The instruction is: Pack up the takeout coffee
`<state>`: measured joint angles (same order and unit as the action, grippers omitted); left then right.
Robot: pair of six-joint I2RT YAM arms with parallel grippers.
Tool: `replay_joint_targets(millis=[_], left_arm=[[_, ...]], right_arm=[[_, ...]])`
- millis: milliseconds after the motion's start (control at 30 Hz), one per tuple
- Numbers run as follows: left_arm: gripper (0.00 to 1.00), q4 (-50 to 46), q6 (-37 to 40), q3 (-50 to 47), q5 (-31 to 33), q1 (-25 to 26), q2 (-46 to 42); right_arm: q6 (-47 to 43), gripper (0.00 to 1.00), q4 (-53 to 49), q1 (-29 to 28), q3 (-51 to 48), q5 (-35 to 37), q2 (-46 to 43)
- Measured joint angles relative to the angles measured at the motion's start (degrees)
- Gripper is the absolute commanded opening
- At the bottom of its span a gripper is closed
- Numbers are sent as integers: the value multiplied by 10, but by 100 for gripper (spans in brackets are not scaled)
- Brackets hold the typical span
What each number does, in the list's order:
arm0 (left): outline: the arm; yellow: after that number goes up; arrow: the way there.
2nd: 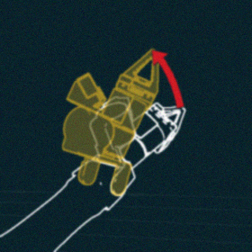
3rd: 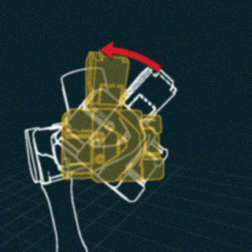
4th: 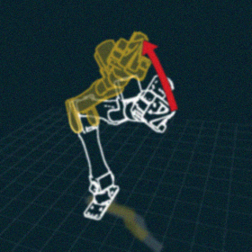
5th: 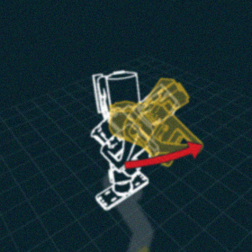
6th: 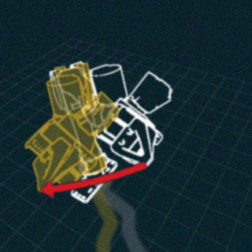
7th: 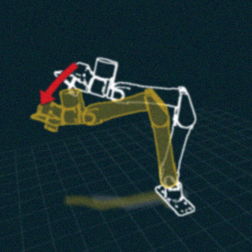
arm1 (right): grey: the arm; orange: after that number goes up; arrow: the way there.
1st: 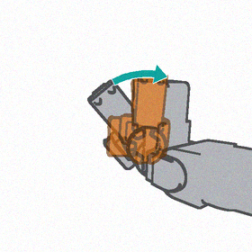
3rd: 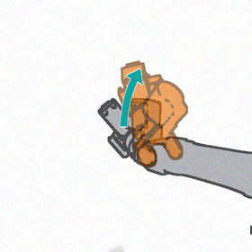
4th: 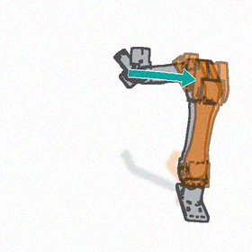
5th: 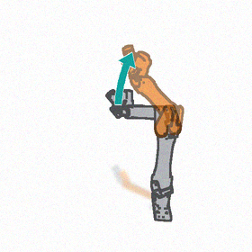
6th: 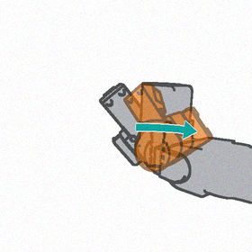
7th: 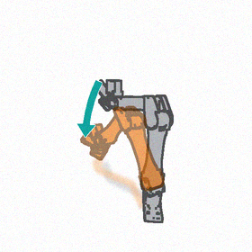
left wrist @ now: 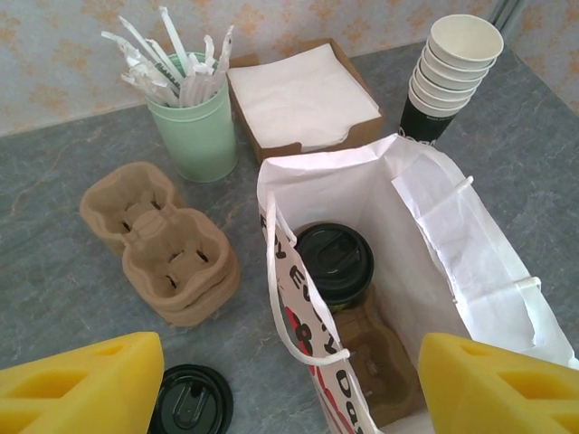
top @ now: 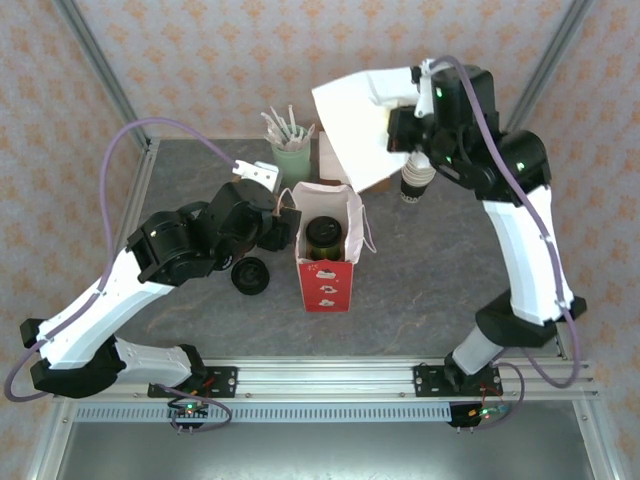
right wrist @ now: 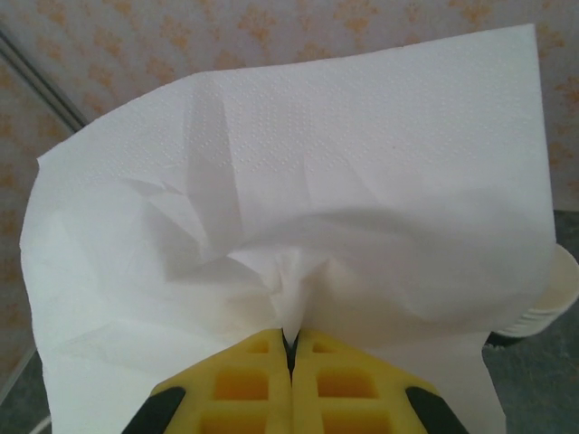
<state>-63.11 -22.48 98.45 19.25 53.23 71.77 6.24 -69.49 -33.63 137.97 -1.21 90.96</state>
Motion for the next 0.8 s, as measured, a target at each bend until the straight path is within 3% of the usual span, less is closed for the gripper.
replay_joint_targets(millis=[300,500,800], left_arm=[[83,46,-2,-34,-56,-12,9],[82,52,-23,-51,-12,-12,14],[73,60,-50,-92,24,-21,13]], right_arm=[[31,0,-100,-66,-45,48,-41],[54,0,-145,-110,-40,73,-21],[83,0,-194,-146,-21,98,44]])
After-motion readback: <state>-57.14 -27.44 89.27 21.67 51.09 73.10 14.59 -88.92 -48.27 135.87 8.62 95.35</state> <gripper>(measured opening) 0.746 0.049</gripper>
